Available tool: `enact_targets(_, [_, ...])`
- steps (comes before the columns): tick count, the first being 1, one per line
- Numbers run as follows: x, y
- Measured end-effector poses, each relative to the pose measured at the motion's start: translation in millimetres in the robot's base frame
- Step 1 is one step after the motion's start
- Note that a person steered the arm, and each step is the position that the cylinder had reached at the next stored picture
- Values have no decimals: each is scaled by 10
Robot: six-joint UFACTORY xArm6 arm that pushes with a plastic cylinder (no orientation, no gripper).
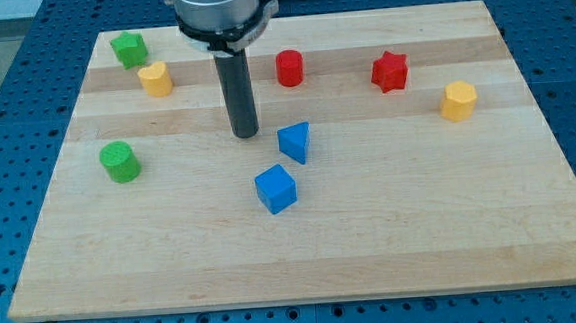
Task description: Slide the blue triangle diagonally to the bottom left side of the red star
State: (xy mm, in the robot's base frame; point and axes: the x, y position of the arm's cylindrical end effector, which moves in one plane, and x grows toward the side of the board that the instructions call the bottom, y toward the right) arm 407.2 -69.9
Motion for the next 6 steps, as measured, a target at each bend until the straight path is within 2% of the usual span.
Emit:
enact_targets(2, [477, 156])
enact_targets(3, [518, 487])
enact_targets(4, [113, 784])
enact_targets(5, [-115, 866])
enact_targets(6, [222, 796])
